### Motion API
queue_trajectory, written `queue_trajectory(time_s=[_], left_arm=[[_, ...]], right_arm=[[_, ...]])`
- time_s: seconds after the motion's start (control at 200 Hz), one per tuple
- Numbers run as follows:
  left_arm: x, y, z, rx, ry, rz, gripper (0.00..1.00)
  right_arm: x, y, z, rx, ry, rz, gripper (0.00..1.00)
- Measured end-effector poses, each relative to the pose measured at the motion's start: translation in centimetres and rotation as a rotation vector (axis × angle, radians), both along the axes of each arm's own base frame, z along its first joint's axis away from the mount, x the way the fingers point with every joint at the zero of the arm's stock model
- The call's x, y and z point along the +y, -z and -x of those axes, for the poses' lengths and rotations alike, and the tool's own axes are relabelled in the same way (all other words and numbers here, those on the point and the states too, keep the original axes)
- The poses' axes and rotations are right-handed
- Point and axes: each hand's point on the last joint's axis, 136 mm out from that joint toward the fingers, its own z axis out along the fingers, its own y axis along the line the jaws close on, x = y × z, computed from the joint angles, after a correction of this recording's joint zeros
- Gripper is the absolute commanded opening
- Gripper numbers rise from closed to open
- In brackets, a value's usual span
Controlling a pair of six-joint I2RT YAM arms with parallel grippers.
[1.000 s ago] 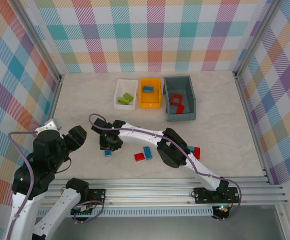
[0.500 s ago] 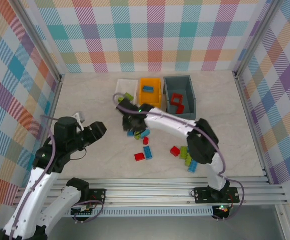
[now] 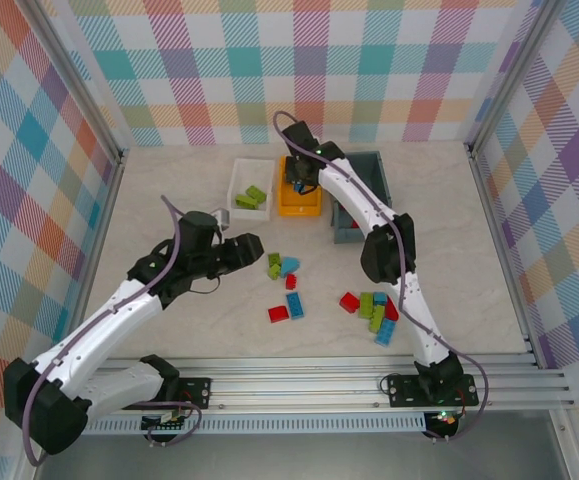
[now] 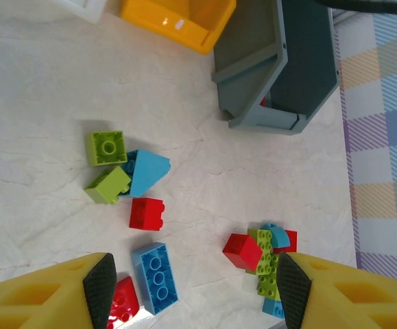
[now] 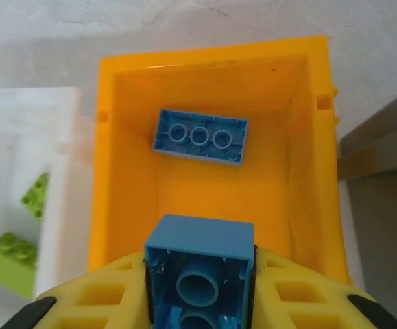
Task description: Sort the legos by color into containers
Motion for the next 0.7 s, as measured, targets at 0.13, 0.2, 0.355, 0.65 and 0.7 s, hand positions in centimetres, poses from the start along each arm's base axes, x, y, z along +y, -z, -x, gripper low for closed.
queue_trajectory(time_s=[0.13,0.2,0.355,0.65,0.7], left_arm=[[-1.3,1.0,-0.1,0.006,0.02,-0.028,0.65],[-1.6,1.6,-0.1,0.012,0.024,-0.048,0.64],[-1.8,2.2,-0.1,0.01,0.017,-0.08,0.65],[-1.6,5.4,-0.7,0.095,-0.013,-0.176,0.63],[-1.6,6.3,-0.8,0.123,-0.014,-0.205,0.62]], right_arm=[[-0.3,2.6,0.2,0.057,-0.032,0.035,0.51],[-0.2,3.0,0.5,0.07,-0.053,0.038,0.56],[0.8,2.0,0.8,0.054,-0.102,0.03,0.6],[3.2,-8.2,3.7,-0.097,-0.185,-0.021,0.58],[3.2,-11.3,5.0,-0.14,-0.199,-0.036,0.58]])
